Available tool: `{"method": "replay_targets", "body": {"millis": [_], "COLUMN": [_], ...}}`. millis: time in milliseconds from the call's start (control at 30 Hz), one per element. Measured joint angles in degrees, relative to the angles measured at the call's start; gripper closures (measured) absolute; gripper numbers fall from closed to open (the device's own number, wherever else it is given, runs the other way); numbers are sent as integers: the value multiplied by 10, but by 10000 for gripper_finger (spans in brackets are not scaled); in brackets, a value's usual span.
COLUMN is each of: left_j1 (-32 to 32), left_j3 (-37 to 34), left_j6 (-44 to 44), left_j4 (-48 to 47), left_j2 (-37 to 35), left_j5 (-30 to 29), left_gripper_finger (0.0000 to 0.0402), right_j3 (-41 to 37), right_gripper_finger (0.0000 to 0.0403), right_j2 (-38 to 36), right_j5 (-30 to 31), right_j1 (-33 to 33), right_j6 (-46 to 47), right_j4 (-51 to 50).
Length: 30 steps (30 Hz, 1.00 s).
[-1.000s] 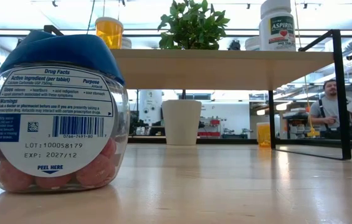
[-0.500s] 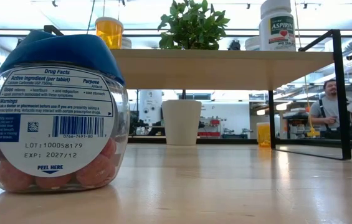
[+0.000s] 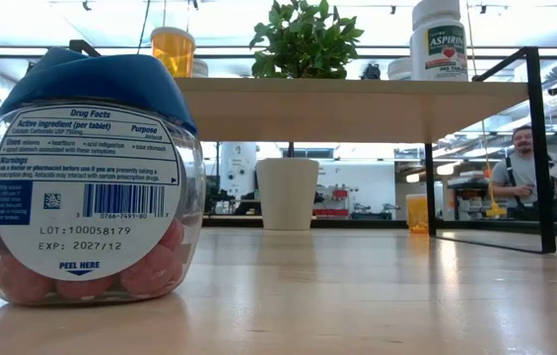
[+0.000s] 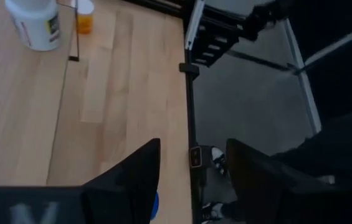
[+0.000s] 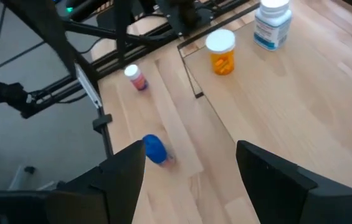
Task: Pick and place medicine bottles onto shelf by color
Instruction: Put the blue pill bottle on the shelf
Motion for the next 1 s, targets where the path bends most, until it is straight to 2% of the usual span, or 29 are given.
{"method": "replay_targets", "body": {"millis": [267,433,633,800,1000], "left_j1": [-10,-41,-73,-93,-111], "left_j3": [-1,0,0,-1,-1], "left_j6": [-83,-83,-41,17,19], "left_j4": [5,42,50,31,29], "left_j2": [8,20,31,34,34], "left_j5": [-2,-1,-6,-7,-20], "left_gripper_finger": [212,216,218,223,224], "right_j3": [0,0,0,0,0], "right_gripper_finger": [144,144,144,144,144], "right_j2": [0,0,0,0,0], "right_j5": [-4,0,10,13,1], "right_j1": [15,40,85,117,144], "right_j6": [-9,4,84,199,303], "right_j4": [5,5,0,-45,-78]}}
